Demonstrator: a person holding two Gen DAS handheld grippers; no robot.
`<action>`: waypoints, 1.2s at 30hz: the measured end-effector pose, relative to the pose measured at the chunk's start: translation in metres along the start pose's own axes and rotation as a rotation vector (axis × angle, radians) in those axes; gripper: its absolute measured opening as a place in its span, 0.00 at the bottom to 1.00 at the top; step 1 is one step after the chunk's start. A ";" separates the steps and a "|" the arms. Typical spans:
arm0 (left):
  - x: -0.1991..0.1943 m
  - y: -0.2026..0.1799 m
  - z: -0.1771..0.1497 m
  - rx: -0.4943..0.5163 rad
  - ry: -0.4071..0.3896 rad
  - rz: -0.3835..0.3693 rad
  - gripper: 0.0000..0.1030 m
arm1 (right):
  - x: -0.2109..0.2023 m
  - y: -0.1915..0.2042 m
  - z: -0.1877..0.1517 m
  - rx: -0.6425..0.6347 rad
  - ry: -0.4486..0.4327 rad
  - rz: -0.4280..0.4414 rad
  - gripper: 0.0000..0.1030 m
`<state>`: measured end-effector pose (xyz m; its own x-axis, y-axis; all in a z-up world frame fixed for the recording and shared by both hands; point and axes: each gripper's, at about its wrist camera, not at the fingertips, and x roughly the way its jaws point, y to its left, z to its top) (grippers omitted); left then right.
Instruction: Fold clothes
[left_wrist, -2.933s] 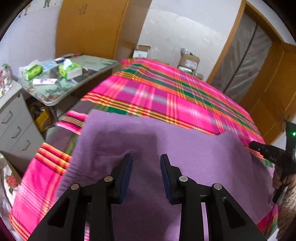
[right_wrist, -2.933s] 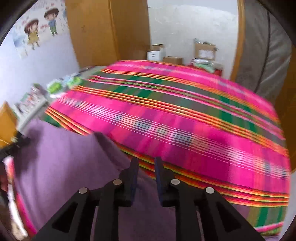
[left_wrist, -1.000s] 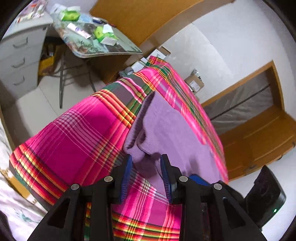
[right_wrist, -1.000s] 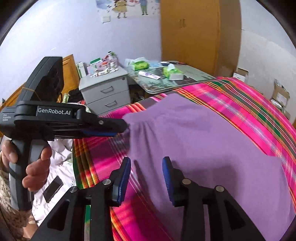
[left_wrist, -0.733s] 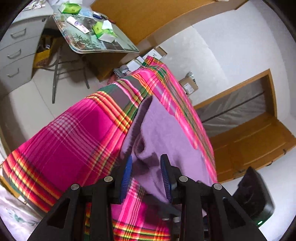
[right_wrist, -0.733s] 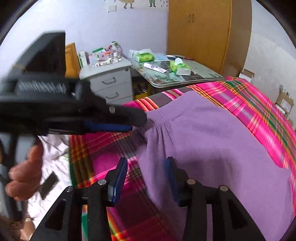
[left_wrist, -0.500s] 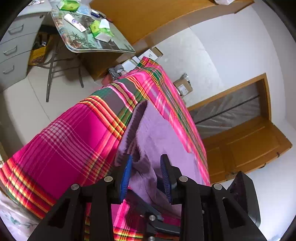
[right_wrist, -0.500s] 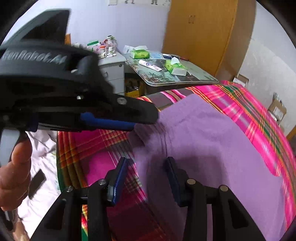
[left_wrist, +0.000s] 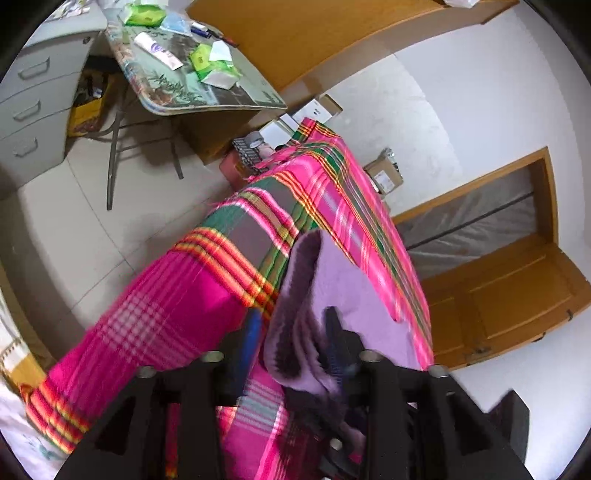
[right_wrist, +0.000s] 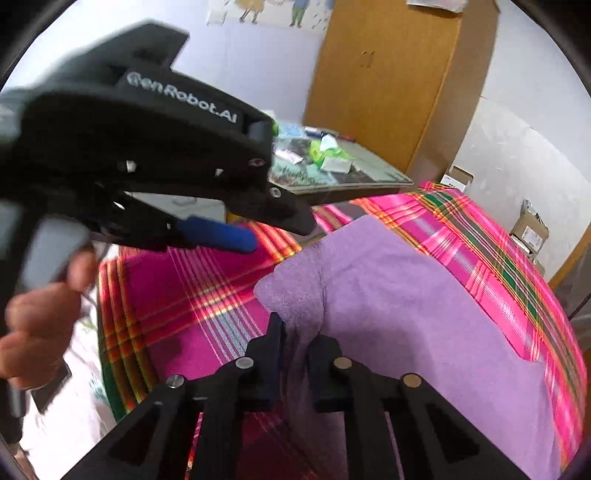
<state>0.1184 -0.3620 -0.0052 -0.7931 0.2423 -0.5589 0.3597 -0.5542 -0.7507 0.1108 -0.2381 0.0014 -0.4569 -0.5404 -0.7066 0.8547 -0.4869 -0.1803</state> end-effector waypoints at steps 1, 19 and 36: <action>0.002 -0.001 0.002 0.004 0.008 0.000 0.51 | -0.003 -0.004 0.000 0.016 -0.017 0.006 0.10; 0.019 0.005 0.011 -0.155 0.164 -0.216 0.65 | -0.024 -0.019 -0.003 0.108 -0.125 0.073 0.09; 0.076 -0.014 0.027 -0.058 0.272 -0.157 0.28 | -0.022 -0.018 -0.004 0.117 -0.105 0.086 0.09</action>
<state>0.0401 -0.3575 -0.0276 -0.6834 0.5293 -0.5027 0.2775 -0.4486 -0.8496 0.1062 -0.2142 0.0174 -0.4120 -0.6492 -0.6393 0.8598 -0.5093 -0.0370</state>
